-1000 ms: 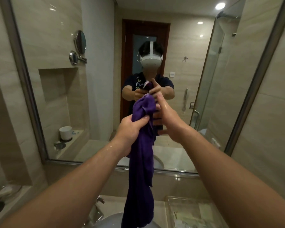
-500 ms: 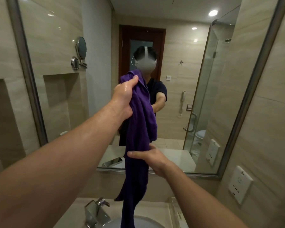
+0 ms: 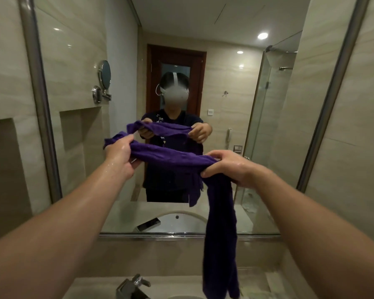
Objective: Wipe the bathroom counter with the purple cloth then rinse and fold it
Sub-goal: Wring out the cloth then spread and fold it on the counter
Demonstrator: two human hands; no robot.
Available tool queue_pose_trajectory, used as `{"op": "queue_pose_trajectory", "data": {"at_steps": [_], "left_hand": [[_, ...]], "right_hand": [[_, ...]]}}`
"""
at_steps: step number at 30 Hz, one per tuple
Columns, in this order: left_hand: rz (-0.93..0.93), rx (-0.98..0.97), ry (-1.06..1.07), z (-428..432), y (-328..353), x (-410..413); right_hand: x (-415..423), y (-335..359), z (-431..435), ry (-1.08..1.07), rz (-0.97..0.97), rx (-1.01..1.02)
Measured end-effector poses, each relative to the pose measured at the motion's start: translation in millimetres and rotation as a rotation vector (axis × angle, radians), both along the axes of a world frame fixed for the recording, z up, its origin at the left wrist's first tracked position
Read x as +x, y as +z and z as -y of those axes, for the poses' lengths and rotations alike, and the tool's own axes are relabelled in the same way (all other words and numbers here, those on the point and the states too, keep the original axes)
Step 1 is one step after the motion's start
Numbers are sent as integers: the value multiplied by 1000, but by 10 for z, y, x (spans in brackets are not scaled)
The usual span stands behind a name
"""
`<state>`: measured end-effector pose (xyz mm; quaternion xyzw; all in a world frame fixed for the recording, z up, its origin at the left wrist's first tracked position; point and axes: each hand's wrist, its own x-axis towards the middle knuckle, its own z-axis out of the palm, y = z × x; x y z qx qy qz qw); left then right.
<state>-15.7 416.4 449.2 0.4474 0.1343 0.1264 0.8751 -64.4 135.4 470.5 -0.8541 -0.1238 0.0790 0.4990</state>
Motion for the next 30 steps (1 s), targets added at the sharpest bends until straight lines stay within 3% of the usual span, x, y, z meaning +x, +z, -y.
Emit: {"op": "queue_pose_trajectory", "data": {"at_steps": [4, 8, 10, 12, 14, 19, 21, 26, 30], "left_hand": [[-64, -103, 10, -214, -184, 6], [-217, 60, -155, -124, -238, -198], [-303, 376, -259, -25, -221, -374], [-331, 855, -276, 43, -187, -484], [-238, 1076, -271, 143, -51, -563], [376, 885, -537, 647, 560, -633], [508, 938, -574, 856, 783, -615], [475, 1240, -470, 1130, 1077, -577], [450, 1512, -554, 1119, 1184, -618]], "right_hand": [[-10, 370, 127, 30, -66, 82], [-79, 690, 128, -16, 37, 36], [-130, 810, 52, -46, 107, -31], [-180, 920, -25, -51, 159, -78], [-230, 1005, -98, -59, 224, -113], [-284, 1147, -296, -5, 308, -223], [-283, 1192, -341, 22, 297, -219], [-245, 1199, -255, 64, 192, -85], [-252, 1210, 3, 168, -15, 13]]}}
